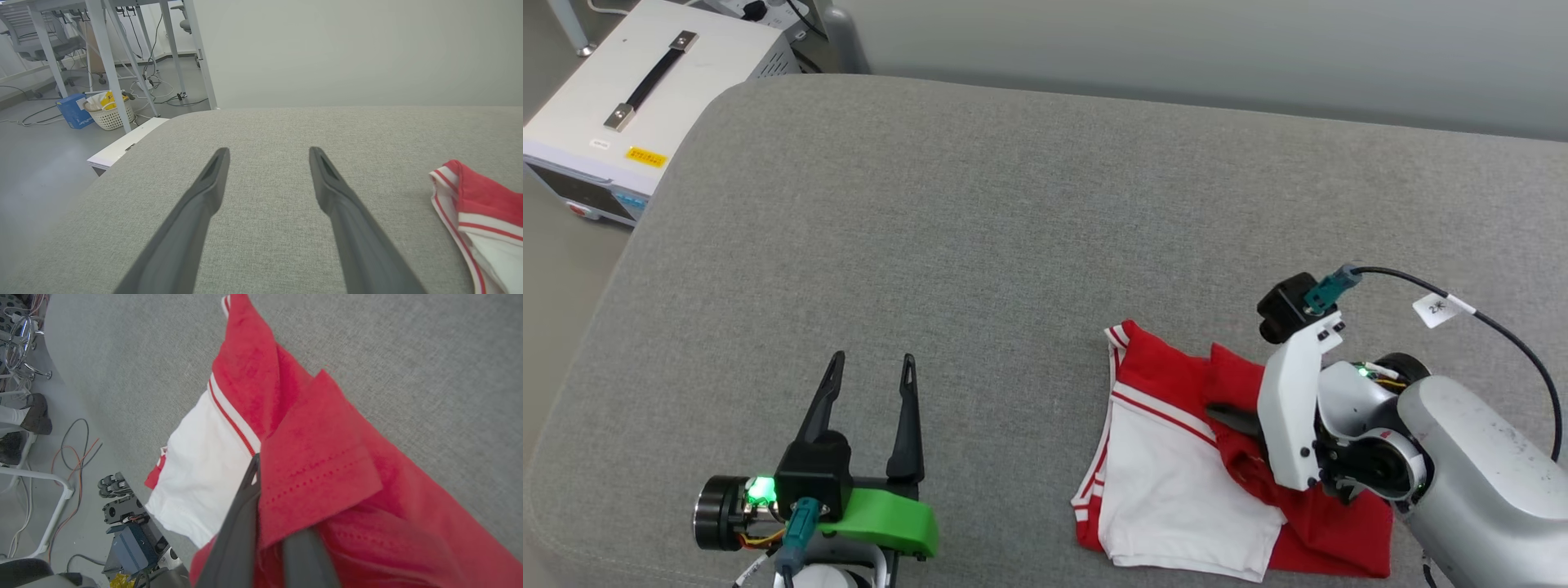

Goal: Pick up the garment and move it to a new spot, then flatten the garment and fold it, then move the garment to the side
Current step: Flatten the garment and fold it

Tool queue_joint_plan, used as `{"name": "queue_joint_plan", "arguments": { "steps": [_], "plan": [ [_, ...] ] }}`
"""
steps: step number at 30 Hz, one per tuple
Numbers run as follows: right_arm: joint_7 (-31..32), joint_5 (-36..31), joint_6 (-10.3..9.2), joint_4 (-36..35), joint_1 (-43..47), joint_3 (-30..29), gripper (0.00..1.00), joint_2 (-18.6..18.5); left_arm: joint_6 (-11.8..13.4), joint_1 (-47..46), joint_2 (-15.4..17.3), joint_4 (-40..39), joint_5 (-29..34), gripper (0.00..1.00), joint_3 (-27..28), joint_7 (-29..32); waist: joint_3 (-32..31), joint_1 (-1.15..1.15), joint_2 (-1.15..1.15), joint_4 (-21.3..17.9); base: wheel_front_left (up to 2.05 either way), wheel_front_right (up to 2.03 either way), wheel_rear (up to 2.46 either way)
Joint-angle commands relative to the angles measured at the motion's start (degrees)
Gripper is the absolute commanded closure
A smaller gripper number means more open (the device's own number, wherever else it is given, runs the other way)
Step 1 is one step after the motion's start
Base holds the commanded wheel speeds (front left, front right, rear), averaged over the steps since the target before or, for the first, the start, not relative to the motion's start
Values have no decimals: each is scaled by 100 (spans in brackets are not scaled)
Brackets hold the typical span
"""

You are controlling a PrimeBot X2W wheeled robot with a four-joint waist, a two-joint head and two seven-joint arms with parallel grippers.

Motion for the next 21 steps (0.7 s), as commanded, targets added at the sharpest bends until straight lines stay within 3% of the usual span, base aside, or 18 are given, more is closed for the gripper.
{"name": "queue_joint_plan", "arguments": {
  "steps": [1,9,10,11,12,21],
  "plan": [
    [-151,-116,-5,320,-138,197,100,47,5,-153,-37,16,15,0,-16,-34,94,0,0,49,0,0,0],
    [-727,4,-5,1020,-193,614,100,204,23,-185,-54,52,7,0,6,-34,128,0,0,-10,0,0,0],
    [-839,21,-5,1001,-208,643,78,191,22,-179,-54,62,11,0,12,-34,110,0,0,-27,0,0,0],
    [-980,41,-5,952,-220,684,45,156,17,-175,-55,78,19,0,17,-34,82,0,0,-47,0,0,0],
    [-1089,69,-5,901,-220,706,0,121,14,-170,-55,90,25,0,24,-34,54,0,0,-65,0,0,0],
    [-2387,105,-5,-150,43,425,0,-604,0,0,-13,77,79,0,103,-34,-241,0,0,-328,0,0,0]
  ]
}}
